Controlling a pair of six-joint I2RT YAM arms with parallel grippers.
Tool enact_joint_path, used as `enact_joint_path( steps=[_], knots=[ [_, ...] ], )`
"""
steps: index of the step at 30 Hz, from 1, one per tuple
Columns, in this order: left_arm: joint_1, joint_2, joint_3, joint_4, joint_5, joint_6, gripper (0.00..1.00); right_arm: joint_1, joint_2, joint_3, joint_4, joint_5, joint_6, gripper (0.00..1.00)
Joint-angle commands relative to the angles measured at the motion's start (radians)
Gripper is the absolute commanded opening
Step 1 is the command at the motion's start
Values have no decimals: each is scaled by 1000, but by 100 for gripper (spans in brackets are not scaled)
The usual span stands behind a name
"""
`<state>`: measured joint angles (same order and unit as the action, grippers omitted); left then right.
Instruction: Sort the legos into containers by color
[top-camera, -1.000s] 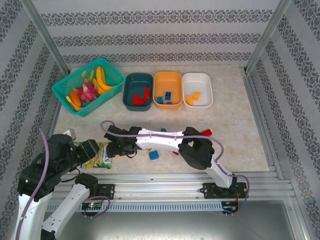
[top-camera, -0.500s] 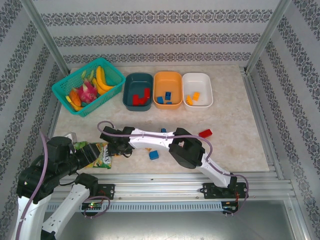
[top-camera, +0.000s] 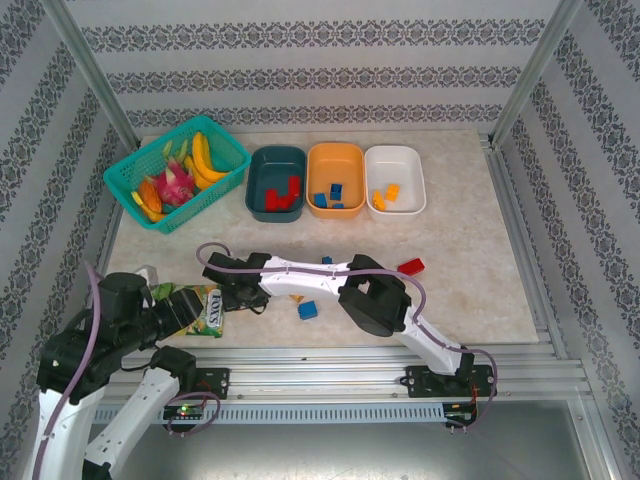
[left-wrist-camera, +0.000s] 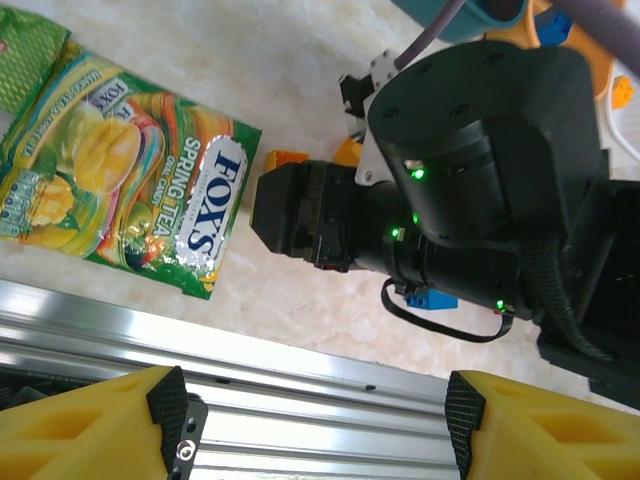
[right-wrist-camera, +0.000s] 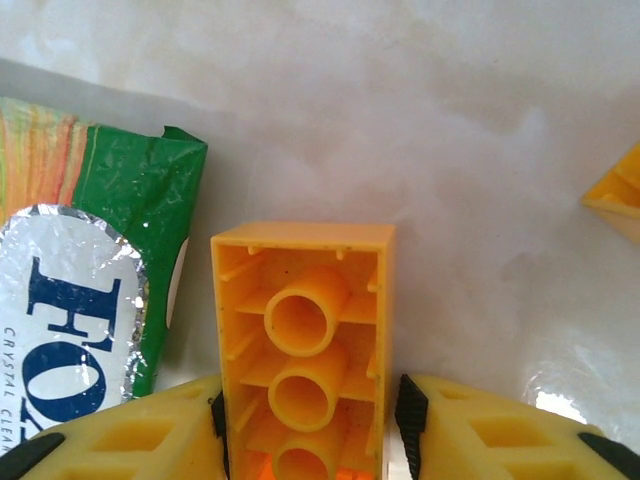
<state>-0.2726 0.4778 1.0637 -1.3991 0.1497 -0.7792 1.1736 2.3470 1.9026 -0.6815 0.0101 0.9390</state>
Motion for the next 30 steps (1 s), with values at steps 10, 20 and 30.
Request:
enact_joint_path(
  steps=[10, 20, 30],
  knots=[
    [5, 23, -76, 102, 57, -16, 71, -35, -91, 37, -87, 47, -109, 28],
    [1, 273, -50, 516, 202, -64, 71, -249, -517, -169, -136, 110, -220, 25],
    [-191, 701, 148, 780, 134, -46, 71, -741, -663, -319, -179, 32, -401, 25]
  ],
)
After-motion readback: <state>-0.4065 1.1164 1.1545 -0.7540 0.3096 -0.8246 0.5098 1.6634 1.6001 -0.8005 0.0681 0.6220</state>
